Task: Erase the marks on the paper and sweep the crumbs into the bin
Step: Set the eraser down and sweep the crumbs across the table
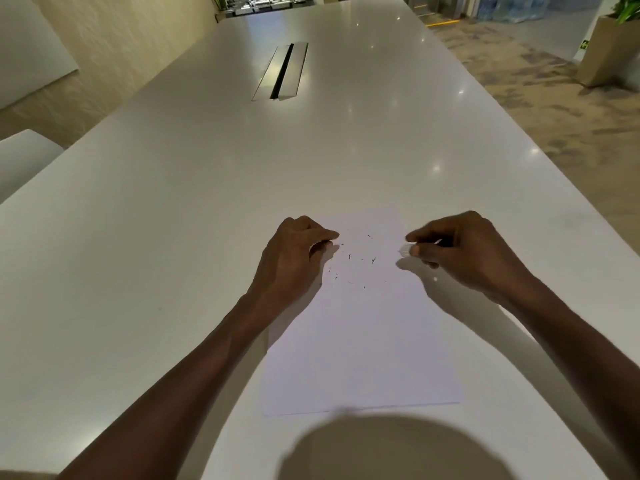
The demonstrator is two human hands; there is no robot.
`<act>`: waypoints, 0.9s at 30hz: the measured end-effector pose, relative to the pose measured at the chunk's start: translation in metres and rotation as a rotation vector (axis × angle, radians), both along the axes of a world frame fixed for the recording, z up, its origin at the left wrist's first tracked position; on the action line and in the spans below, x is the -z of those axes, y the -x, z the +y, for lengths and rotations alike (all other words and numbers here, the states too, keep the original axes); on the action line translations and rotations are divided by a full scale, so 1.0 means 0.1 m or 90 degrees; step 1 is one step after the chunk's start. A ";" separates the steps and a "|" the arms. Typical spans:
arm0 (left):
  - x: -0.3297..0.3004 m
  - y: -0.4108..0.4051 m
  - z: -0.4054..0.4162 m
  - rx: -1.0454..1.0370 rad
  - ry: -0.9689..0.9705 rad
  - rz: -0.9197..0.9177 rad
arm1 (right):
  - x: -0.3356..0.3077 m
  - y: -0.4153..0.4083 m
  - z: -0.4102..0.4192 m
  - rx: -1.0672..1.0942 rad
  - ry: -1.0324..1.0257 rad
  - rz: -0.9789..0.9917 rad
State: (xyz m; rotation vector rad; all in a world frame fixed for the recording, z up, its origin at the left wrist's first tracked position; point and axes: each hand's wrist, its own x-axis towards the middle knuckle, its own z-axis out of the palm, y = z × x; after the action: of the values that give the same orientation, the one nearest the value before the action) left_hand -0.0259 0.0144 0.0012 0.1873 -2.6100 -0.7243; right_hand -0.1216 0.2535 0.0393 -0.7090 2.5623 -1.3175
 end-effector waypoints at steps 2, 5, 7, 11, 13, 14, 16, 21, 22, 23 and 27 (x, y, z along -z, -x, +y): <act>0.02 -0.03 0.03 -0.018 0.004 0.012 | 0.05 -0.06 0.18 0.055 -0.012 0.015; 0.06 -0.06 0.09 -0.055 -0.010 0.038 | 0.12 -0.18 0.44 0.120 -0.031 0.014; 0.11 -0.07 0.12 -0.053 -0.012 0.046 | 0.14 -0.28 0.54 0.135 -0.046 0.018; 0.14 -0.10 0.20 -0.062 -0.040 0.049 | 0.26 -0.44 0.67 0.157 -0.117 0.113; 0.12 -0.13 0.25 -0.088 -0.042 0.046 | 0.31 -0.52 0.73 0.161 -0.113 0.132; 0.11 -0.13 0.26 -0.101 -0.043 0.047 | 0.32 -0.56 0.75 0.163 -0.106 0.133; 0.10 -0.12 0.24 -0.107 -0.038 0.050 | 0.37 -0.60 0.77 0.164 -0.101 0.135; 0.16 -0.07 0.11 -0.049 -0.008 0.045 | 0.41 -0.60 0.75 0.186 -0.169 0.182; 0.17 -0.07 0.09 -0.041 -0.003 0.048 | 0.38 -0.61 0.72 0.206 -0.152 0.208; 0.17 -0.08 0.07 -0.037 -0.006 0.050 | 0.33 -0.63 0.68 0.217 -0.120 0.243; 0.17 -0.16 -0.03 -0.050 -0.093 0.040 | 0.17 -0.75 0.33 0.032 -0.041 0.341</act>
State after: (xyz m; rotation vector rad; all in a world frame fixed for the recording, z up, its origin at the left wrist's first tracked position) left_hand -0.0095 0.0115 -0.0153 0.3029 -2.4767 -0.8787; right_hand -0.0470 0.2864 0.0222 -1.1184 3.0298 -1.1751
